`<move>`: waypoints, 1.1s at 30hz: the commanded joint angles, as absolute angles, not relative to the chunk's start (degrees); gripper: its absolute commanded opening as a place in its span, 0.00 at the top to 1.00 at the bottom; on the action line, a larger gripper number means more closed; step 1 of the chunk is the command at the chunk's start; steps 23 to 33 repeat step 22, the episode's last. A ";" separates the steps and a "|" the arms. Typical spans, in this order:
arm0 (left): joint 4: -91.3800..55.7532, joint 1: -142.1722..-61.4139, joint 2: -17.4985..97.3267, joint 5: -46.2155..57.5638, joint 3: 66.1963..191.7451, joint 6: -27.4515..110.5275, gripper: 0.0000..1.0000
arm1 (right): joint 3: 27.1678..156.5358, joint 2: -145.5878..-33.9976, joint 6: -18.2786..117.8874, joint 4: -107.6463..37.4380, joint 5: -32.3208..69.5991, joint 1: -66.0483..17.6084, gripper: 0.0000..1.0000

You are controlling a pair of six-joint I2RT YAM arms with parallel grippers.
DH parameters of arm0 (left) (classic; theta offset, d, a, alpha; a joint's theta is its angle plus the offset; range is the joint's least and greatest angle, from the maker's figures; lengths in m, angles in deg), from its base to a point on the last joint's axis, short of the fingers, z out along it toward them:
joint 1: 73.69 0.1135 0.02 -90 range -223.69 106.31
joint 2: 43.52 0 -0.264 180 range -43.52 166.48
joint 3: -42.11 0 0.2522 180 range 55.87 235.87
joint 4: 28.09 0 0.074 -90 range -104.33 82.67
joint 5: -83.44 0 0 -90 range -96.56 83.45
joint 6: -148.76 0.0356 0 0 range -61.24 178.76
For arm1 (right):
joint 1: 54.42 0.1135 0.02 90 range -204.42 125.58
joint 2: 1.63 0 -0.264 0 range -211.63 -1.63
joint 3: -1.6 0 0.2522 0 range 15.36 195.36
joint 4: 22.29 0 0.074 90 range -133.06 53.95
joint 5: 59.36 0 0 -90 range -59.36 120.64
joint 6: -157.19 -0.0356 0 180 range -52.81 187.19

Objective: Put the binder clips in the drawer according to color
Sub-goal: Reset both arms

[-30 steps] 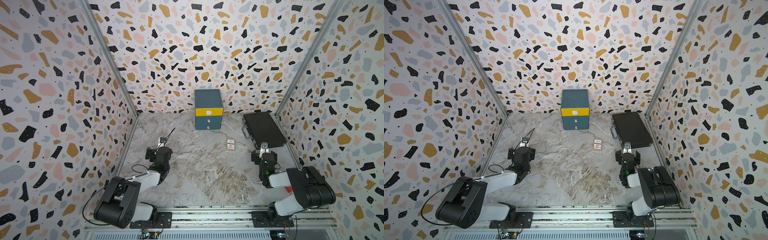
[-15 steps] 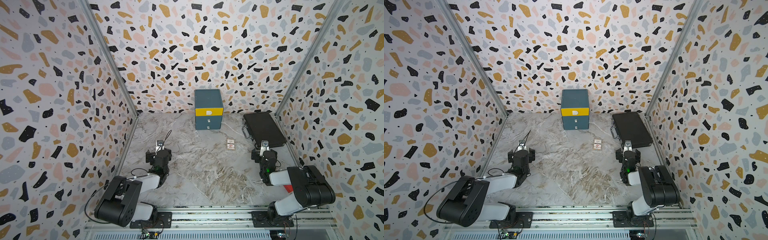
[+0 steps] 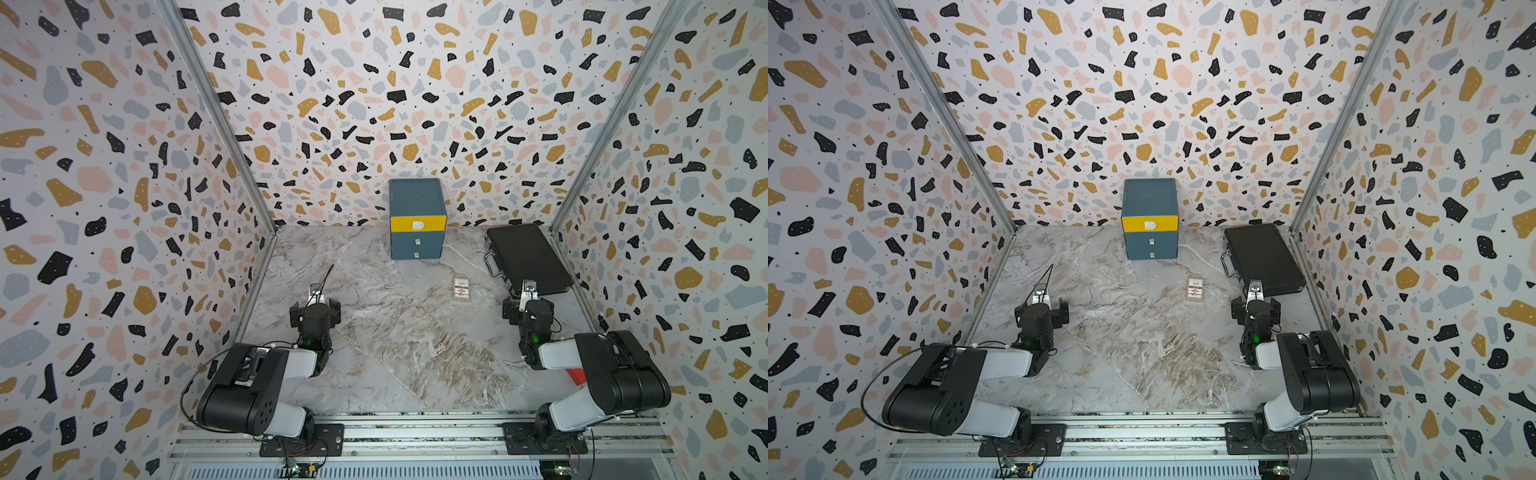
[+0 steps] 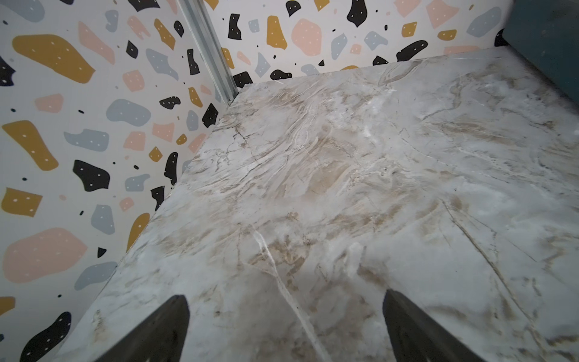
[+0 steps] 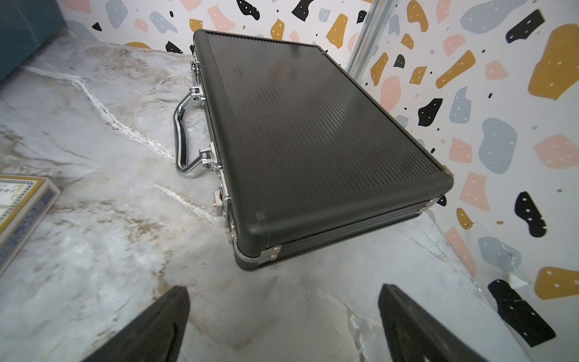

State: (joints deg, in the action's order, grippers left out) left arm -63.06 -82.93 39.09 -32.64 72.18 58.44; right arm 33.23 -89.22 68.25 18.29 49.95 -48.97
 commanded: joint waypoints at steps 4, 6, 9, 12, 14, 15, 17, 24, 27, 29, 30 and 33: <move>-64.29 -82.48 38.18 -30.90 73.22 57.15 0.00 | 34.62 -88.64 67.15 16.94 49.16 -49.68 0.00; -64.34 -82.48 38.22 -30.59 73.26 57.37 0.00 | 34.52 -88.49 67.13 17.05 49.18 -49.61 0.00; -64.21 -82.48 38.16 -30.48 73.27 57.35 0.00 | 34.52 -88.55 67.10 17.07 49.18 -49.62 0.00; -64.42 -82.48 38.21 -30.51 73.25 57.34 0.00 | 34.52 -88.55 67.15 17.20 49.16 -49.68 0.00; -64.34 -82.48 38.14 -30.50 73.18 57.35 0.00 | 34.52 -88.55 67.16 17.11 49.14 -49.68 0.00; -64.34 -82.48 38.17 -30.55 73.18 57.35 0.00 | 34.52 -88.55 67.13 17.12 49.18 -49.67 0.00; -64.43 -82.49 38.37 -30.51 73.19 57.47 0.00 | 34.52 -88.55 67.11 17.13 49.17 -49.68 0.00; -64.60 -82.56 38.18 -30.71 73.10 57.50 0.00 | 34.51 -88.55 67.19 17.07 49.18 -49.63 0.00; -64.60 -82.56 38.18 -30.71 73.10 57.50 0.00 | 34.51 -88.55 67.19 17.07 49.18 -49.63 0.00; -64.60 -82.56 38.18 -30.71 73.10 57.50 0.00 | 34.51 -88.55 67.19 17.07 49.18 -49.63 0.00; -64.60 -82.56 38.18 -30.71 73.10 57.50 0.00 | 34.51 -88.55 67.19 17.07 49.18 -49.63 0.00; -64.60 -82.56 38.18 -30.71 73.10 57.50 0.00 | 34.51 -88.55 67.19 17.07 49.18 -49.63 0.00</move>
